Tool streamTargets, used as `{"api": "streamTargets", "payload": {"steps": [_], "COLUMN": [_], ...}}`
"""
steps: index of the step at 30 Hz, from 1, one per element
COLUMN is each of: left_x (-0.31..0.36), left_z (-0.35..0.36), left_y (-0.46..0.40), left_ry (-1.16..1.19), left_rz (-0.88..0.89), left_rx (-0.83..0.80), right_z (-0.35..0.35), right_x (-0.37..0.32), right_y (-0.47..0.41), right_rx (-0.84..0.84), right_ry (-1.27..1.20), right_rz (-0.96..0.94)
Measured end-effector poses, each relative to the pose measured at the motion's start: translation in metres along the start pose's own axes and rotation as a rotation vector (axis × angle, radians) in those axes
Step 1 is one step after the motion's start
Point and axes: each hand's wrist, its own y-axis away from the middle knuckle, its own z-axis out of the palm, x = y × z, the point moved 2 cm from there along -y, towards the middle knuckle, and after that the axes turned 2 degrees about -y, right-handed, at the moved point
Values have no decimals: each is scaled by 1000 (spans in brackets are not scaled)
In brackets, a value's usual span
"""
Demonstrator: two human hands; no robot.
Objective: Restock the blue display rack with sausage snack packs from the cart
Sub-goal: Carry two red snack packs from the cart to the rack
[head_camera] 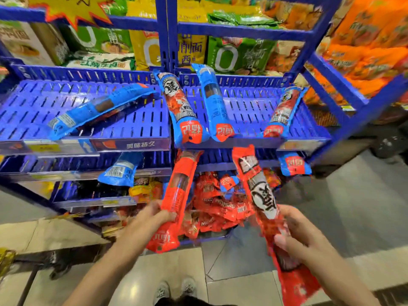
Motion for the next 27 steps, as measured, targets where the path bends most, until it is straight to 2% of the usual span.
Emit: {"api": "streamTargets", "payload": {"steps": [2,5,8,11,18,27], "left_x": [-14,-31,-44,-59,-100,-169], "left_z": [0,1,-2,-6,-33,-112], "left_y": [9,28,47,63,113,222], "left_ry": [49,55,115,167,418,680], "left_rz": [3,26,30,23,23,-20], "left_rx": [36,56,73,115,436,855], "right_z": [4,10,23,45,132,309], "right_x": [21,48,64,71,71,76], "right_y": [9,6,-11,-36,-80,-59], "right_rx": [-71,-52,0,-40,-392,-763], "right_ry": [-54,-47,-20,-49,107,248], "right_rz": [123,247,236,231,163,147]}}
